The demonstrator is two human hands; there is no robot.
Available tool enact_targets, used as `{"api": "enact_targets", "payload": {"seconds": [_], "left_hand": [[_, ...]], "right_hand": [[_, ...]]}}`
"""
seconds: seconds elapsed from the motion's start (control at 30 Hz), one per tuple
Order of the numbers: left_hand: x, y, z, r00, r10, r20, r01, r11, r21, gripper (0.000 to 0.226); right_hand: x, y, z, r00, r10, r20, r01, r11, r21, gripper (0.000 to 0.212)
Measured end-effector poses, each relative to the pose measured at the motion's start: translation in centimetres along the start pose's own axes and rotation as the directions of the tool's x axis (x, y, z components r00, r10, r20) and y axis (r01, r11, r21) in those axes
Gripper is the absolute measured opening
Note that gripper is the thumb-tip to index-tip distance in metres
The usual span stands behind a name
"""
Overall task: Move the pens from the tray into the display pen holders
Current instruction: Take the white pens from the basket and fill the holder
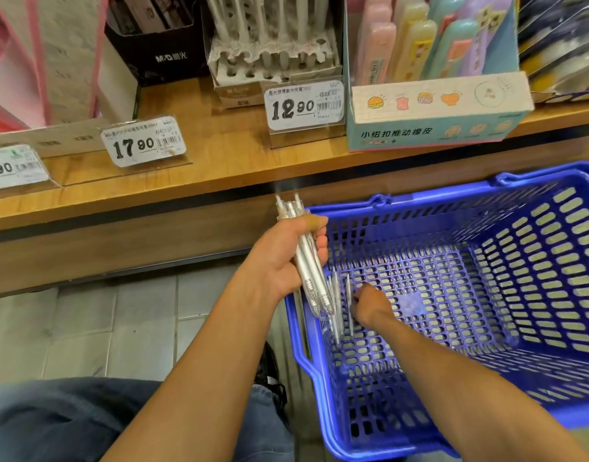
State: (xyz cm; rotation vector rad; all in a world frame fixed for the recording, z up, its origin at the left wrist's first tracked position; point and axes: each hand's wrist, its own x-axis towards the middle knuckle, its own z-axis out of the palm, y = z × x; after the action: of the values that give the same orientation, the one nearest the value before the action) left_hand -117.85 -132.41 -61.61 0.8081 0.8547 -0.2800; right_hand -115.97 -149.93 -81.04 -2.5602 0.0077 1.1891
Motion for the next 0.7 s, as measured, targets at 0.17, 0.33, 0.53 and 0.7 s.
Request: {"api": "enact_targets", "payload": {"seconds": [0.17, 0.33, 0.53, 0.7], "left_hand": [[0.0, 0.0, 0.1, 0.999, -0.035, 0.002, 0.035, 0.999, -0.035, 0.010], [-0.1, -0.1, 0.1, 0.999, -0.044, 0.012, 0.045, 0.997, -0.066, 0.010], [-0.2, -0.1, 0.5, 1.000, -0.005, -0.002, 0.005, 0.999, -0.036, 0.012], [-0.4, -0.1, 0.5, 1.000, -0.009, -0.009, 0.008, 1.000, -0.020, 0.015]], "right_hand": [[1.0, -0.5, 1.8, 0.997, 0.046, -0.060, -0.052, 0.993, -0.107, 0.059], [0.6, -0.4, 0.1, 0.999, 0.037, -0.032, -0.033, 0.995, 0.098, 0.036], [-4.1, -0.9, -4.6, 0.991, -0.114, -0.068, 0.133, 0.818, 0.560, 0.021], [-10.5, -2.7, -7.8, 0.914, -0.298, -0.275, 0.393, 0.482, 0.783, 0.022]]}}
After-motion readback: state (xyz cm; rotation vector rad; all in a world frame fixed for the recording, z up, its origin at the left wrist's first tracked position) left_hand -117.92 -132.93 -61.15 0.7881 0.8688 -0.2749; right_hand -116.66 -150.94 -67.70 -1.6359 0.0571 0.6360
